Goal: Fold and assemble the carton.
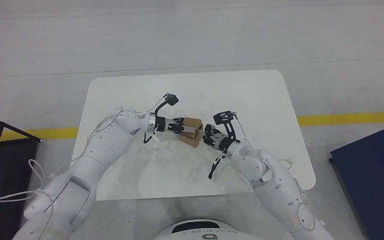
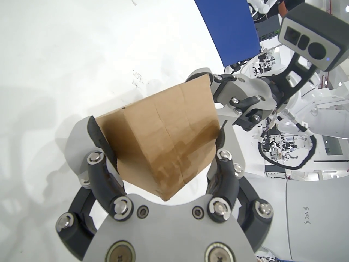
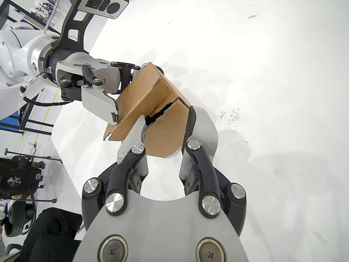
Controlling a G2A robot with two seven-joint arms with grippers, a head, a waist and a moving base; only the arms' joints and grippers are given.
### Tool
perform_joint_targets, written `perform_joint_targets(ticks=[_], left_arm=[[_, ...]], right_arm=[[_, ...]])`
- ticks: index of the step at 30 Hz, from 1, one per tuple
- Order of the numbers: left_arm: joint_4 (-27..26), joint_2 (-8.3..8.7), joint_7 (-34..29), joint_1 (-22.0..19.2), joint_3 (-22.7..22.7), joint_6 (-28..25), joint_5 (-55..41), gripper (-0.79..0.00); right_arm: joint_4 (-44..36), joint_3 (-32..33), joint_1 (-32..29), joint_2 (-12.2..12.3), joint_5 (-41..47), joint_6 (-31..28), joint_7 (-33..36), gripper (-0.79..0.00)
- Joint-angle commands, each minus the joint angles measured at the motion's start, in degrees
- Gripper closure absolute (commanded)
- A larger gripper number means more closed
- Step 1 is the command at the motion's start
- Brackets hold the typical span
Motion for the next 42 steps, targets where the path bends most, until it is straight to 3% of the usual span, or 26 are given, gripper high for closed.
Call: perform_joint_targets(ticks=[1, 16, 22, 33, 42], left_arm=[[0.0, -0.08, -0.1, -0.1, 0.1, 0.1, 0.0, -0.785], [1.6, -0.65, 0.8, -0.5, 0.7, 0.9, 1.5, -0.785], [1.9, -0.79, 1.4, -0.6, 0.8, 1.6, 2.5, -0.785], [1.7, -0.84, 1.4, -0.6, 0.6, 1.9, 3.1, -0.785], [1.1, -0.73, 1.3, -0.4, 0.2, 2.4, 3.6, -0.785]], right_arm=[[0.1, -0.1, 0.1, 0.0, 0.0, 0.1, 0.0, -0.339], [-0.9, 0.4, -0.7, 0.2, -1.3, 2.0, 0.6, -0.339], [-2.5, 0.6, -1.5, 0.4, -5.5, 5.5, 2.9, -0.345], [-6.6, 2.7, -4.5, 0.5, -4.8, 6.4, -4.1, -0.329], [-2.6, 0.6, 1.3, -0.3, -3.8, 9.2, -0.9, -0.339]])
